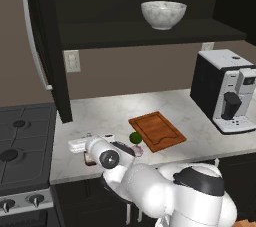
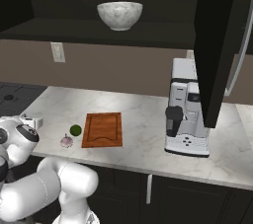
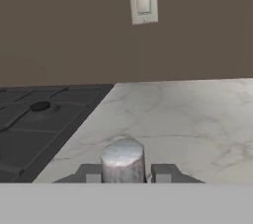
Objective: Open the cabinet. Place the bowl and condiment on the counter. Then place the lime and garlic on the cutting board.
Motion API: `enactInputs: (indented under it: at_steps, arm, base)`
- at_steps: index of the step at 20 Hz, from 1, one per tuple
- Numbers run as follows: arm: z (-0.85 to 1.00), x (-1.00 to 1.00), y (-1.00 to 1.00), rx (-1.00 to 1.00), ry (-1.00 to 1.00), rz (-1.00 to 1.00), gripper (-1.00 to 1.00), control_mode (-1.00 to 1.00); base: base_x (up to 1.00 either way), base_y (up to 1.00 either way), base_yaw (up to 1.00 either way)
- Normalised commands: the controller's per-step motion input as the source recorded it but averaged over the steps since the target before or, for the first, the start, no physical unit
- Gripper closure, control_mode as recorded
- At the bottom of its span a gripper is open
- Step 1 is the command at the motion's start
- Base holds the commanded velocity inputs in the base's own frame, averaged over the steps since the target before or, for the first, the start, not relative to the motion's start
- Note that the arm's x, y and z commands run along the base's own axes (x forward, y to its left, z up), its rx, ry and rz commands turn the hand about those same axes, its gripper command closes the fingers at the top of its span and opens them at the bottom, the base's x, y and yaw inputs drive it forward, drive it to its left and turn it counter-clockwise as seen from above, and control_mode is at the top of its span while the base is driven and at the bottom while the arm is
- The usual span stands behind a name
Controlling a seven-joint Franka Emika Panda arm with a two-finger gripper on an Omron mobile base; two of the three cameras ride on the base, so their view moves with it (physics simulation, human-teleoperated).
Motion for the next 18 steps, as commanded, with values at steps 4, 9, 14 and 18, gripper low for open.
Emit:
enactInputs:
  at_steps: [4,9,14,18]
  arm:
    - [-0.28,0.16,0.0,0.02,0.0,0.0,1.0,-1.0]
    - [-0.16,-0.01,0.0,0.0,0.0,0.01,1.0,-1.0]
    - [-0.01,-0.36,0.0,0.01,-0.01,0.01,1.0,-1.0]
    - [0.0,-0.64,-0.03,0.02,-0.05,0.01,1.0,-1.0]
  base:
    - [0.0,0.0,0.0]
    - [0.0,0.0,0.0]
    - [0.0,0.0,0.0]
    - [0.0,0.0,0.0]
